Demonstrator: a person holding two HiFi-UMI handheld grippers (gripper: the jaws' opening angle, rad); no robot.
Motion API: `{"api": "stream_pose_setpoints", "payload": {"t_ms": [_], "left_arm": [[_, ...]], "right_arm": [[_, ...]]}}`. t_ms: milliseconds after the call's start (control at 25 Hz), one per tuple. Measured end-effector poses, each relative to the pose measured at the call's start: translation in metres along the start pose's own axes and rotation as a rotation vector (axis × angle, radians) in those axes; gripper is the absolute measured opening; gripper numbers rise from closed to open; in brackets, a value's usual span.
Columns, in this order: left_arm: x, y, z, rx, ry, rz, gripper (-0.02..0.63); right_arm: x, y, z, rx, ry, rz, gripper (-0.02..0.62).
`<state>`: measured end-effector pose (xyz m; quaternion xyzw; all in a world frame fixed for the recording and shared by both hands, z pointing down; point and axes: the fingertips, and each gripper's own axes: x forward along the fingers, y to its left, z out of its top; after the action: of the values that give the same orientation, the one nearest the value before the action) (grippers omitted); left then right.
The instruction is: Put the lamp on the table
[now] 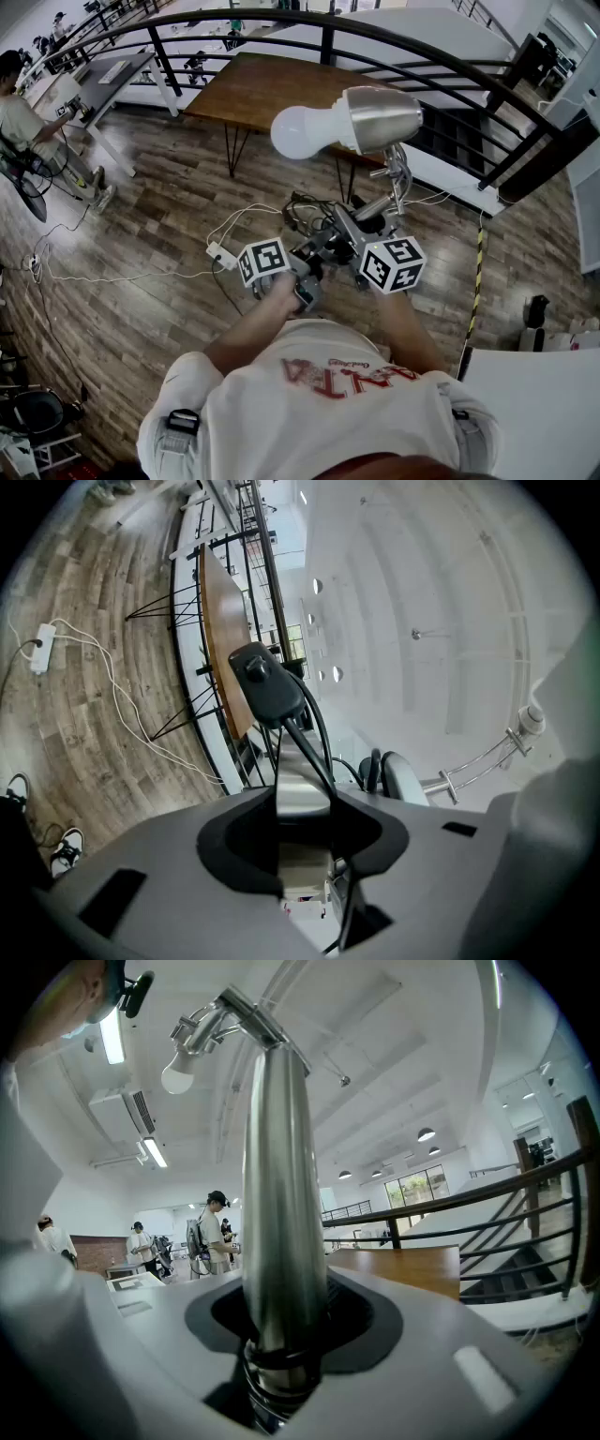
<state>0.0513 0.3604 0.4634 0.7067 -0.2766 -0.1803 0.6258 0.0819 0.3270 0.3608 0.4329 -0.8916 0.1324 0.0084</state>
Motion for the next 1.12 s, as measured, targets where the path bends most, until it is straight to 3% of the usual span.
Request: {"api": "stream_pose_setpoints", "payload": {"t_ms": [680,1120], "left_arm": [[-0.007,0.006,0.01,-0.016,0.006,-0.011,0.149],[-0.038,0.027,0.066,0.0,0.086,-0.042,0.149]], "right_arm": [[0.013,0.006,-0.004,0.001,0.003,-0.008,0.166],[0.067,0.038,-0.012,-0.005,-0.028,-0.085,0.165]]}}
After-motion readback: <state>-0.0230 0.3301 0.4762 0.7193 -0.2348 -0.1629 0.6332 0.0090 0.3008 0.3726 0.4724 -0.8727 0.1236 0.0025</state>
